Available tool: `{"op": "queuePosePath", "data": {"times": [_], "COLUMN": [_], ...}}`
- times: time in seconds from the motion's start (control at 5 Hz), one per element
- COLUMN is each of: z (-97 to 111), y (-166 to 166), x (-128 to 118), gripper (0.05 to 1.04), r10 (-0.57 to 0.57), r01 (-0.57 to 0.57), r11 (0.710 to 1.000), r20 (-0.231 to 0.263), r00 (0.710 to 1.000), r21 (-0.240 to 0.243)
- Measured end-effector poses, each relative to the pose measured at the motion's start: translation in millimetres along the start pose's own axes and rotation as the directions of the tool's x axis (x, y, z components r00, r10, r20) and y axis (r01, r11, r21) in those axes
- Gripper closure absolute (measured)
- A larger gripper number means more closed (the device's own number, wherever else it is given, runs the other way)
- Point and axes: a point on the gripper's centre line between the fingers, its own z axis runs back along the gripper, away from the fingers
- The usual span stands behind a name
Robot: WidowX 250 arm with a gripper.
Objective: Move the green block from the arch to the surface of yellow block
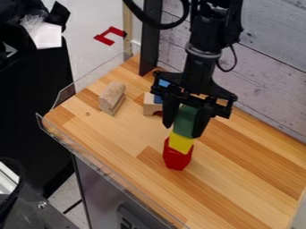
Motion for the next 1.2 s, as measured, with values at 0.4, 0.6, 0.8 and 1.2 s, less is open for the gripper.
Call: {"op": "queuePosePath", "data": {"times": [0.4,0.6,0.8,1.2], "z": [0.1,0.1,0.2,0.4], "y": [1.7,3.0,4.5,5.3], "x": [0.5,0.0,-2.8,-3.9], "gripper": [0.528,0.483,0.164,0.083], "r10": [0.005,0.011,0.017,0.025], "r01": [-0.005,-0.011,-0.017,-0.026], "r11": [1.000,1.000,1.000,1.000], "r20": [-0.001,-0.007,-0.028,-0.042], "r00": [1.000,1.000,0.999,0.999], "r21": [0.001,0.001,0.004,-0.009]}}
